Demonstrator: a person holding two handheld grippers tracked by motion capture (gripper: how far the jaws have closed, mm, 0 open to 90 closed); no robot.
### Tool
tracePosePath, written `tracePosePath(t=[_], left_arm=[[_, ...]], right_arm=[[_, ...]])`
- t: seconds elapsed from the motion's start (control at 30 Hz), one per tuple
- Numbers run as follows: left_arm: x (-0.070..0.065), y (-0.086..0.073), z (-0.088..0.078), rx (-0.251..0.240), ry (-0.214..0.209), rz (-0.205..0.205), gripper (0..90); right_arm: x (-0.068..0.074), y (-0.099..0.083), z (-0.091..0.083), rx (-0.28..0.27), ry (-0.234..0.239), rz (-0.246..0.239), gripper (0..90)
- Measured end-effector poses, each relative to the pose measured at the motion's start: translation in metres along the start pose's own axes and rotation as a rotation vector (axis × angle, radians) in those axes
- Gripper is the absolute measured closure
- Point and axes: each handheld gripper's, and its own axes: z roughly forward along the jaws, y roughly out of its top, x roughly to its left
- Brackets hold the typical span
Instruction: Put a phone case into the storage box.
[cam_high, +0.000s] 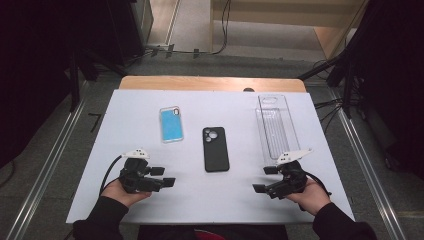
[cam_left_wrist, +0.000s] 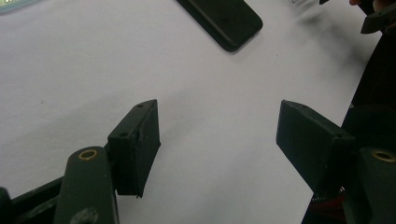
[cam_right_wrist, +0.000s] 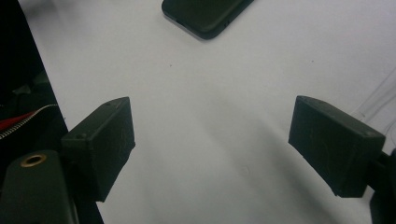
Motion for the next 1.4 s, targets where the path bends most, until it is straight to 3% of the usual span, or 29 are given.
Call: tracePosePath(t=[0.33, 0.57, 0.67, 0.9, 0.97, 1.1, 1.17, 1.27, 1.4], left_arm=[[0.001, 0.001, -0.002, -0.008, 0.014, -0.015, 30.2], [0.0, 0.006, -0.003, -0.027, 0.054, -0.008, 30.2], [0.0, 0.011, -0.003, -0.038, 0.038, -0.028, 32.2], [0.004, 0.016, -0.004, -0.068, 0.075, -0.024, 31.9], [0.005, 0.019, -0.004, -0.049, 0.083, -0.025, 31.9], [0.009, 0.028, -0.004, -0.072, 0.069, -0.008, 25.1], [0.012, 0.032, -0.003, -0.085, 0.096, -0.022, 25.1], [0.017, 0.037, -0.003, -0.079, 0.076, -0.026, 25.3], [0.021, 0.048, -0.002, -0.063, 0.09, -0.025, 28.8]], right_arm=[[0.0, 0.0, 0.0, 0.001, -0.003, -0.002, 12.7], [0.0, 0.0, 0.0, 0.003, -0.004, -0.003, 12.7], [0.0, 0.0, 0.0, 0.003, -0.004, -0.003, 12.7], [-0.001, 0.0, -0.001, 0.005, -0.005, -0.001, 12.7], [0.0, 0.0, -0.001, 0.004, -0.006, 0.0, 12.7], [0.0, 0.0, -0.002, 0.003, -0.012, -0.003, 12.7], [0.0, 0.0, -0.002, 0.003, -0.011, -0.002, 12.7], [0.0, -0.001, -0.002, 0.005, -0.015, -0.004, 12.7], [0.0, -0.001, -0.002, 0.002, -0.015, -0.008, 12.7]])
